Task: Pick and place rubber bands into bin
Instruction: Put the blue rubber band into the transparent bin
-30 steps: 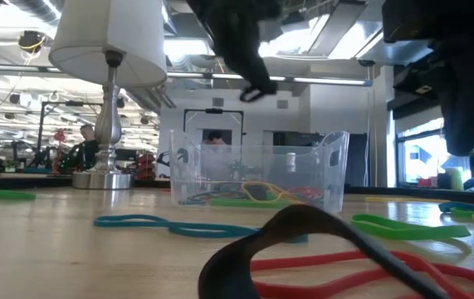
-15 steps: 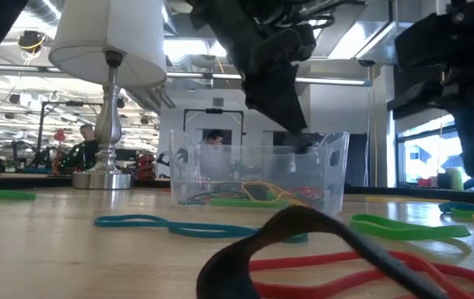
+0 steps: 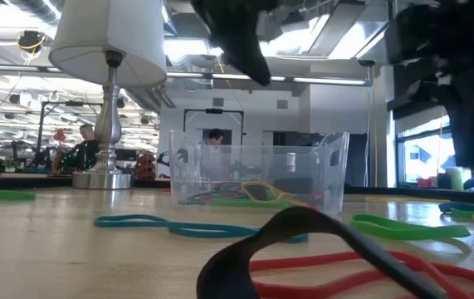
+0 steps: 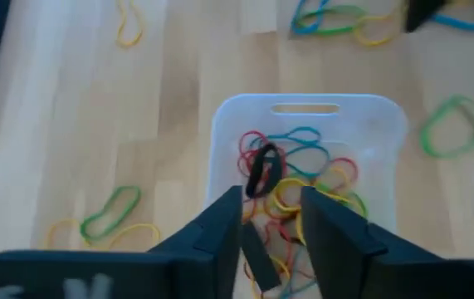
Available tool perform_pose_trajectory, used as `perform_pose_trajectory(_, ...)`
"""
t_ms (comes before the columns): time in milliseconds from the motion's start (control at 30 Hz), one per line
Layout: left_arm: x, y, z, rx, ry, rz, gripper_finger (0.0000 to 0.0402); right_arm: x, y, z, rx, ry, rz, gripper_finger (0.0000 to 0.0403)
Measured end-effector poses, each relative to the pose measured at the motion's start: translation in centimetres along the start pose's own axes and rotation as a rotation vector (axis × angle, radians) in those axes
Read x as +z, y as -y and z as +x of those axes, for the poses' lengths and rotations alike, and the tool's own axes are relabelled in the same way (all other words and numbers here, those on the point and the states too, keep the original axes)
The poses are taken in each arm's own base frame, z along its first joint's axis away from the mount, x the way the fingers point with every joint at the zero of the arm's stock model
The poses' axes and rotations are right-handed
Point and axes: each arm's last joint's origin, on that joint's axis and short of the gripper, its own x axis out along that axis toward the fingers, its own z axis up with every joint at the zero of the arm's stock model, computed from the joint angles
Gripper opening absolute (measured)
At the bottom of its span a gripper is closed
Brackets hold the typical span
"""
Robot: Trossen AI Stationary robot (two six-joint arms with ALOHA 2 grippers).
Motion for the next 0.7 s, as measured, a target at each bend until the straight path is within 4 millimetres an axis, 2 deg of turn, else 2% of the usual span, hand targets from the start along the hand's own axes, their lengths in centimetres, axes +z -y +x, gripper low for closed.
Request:
perform_pose_trajectory(133, -2.5, 0.4, -2.5, -0.016, 0.051, 0.031, 0.0061, 1.7, 0.1, -1.3, 0.021, 0.031, 0.101, 0.0004)
perform_pose_trajectory(267, -6.7, 0.9, -4.4, -0.055, 0.099, 0.001, 0.0008, 4.2, 0.7, -2.8, 0.039, 0.071, 0.220, 0.0002)
perform_pose_trajectory(400, -10.7, 1.4, -6.6, -0.087, 0.145, -0.071, 0.0002, 6.5, 1.8, -3.8, 0.014, 0.044, 0.351, 0.0002)
perform_pose_trajectory(500, -13.2, 1.8, -8.0, -0.097, 0.162, -0.111, 0.0001, 7.9, 2.5, -3.7, 0.019, -0.057, 0.437, 0.0002)
perform_pose_trajectory(600, -15.0, 2.2, -9.1, -0.122, 0.204, -0.123, 0.0003, 8.5, 2.6, -3.2, 0.042, -0.197, 0.511, 0.0001)
perform_pose_trajectory(700, -16.1, 2.5, -9.9, -0.132, 0.229, -0.115, 0.0002, 8.3, 2.4, -2.3, 0.064, -0.340, 0.548, 0.0002)
